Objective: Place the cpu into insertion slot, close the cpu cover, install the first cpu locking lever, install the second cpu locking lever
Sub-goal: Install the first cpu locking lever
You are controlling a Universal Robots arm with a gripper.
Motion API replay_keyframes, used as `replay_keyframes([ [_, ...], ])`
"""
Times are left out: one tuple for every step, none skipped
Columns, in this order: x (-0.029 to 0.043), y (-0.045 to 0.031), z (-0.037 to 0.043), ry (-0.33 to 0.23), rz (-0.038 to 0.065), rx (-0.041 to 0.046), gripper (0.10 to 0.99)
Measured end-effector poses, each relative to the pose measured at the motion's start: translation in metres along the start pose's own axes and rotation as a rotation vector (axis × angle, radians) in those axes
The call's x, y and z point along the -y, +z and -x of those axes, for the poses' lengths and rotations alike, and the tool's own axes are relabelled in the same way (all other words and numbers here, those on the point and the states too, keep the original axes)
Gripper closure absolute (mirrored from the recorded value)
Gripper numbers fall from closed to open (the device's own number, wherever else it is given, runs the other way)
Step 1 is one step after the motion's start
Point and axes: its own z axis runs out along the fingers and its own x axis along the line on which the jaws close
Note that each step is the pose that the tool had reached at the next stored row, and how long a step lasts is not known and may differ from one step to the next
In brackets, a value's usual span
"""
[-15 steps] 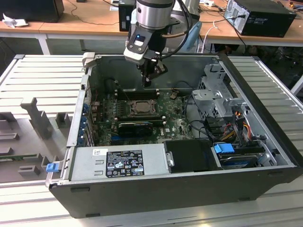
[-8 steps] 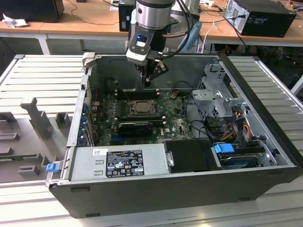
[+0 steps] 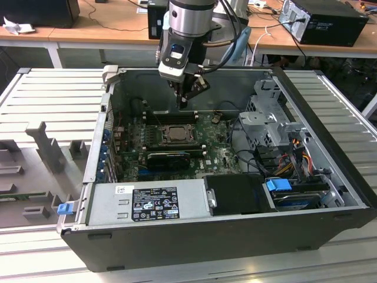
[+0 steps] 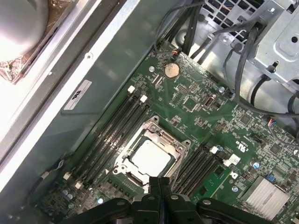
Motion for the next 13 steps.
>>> replay_keyframes([
  [0.0000, 0.0000, 0.0000, -0.005, 0.000, 0.0001, 0.980],
  [0.0000, 0.0000, 0.0000, -0.011, 0.000, 0.0001, 0.980],
  [0.0000, 0.0001, 0.0000, -0.023, -0.001, 0.0002, 0.980],
  [0.0000, 0.0001, 0.0000, -0.035, -0.001, 0.0003, 0.980],
  [0.0000, 0.0001, 0.0000, -0.048, -0.002, 0.0005, 0.980],
  [0.0000, 0.0001, 0.0000, -0.058, -0.002, 0.0005, 0.980],
  [0.0000, 0.0002, 0.0000, -0.087, -0.003, 0.0008, 0.980],
  [0.0000, 0.0002, 0.0000, -0.105, -0.003, 0.0009, 0.980],
  [0.0000, 0.0002, 0.0000, -0.121, -0.004, 0.0011, 0.980],
  [0.0000, 0.0002, 0.0000, -0.155, -0.005, 0.0014, 0.980],
  [0.0000, 0.0002, 0.0000, -0.186, -0.006, 0.0017, 0.980],
  [0.0000, 0.0002, 0.0000, -0.204, -0.007, 0.0018, 0.980],
  [0.0000, 0.0002, 0.0000, -0.222, -0.007, 0.0019, 0.980],
])
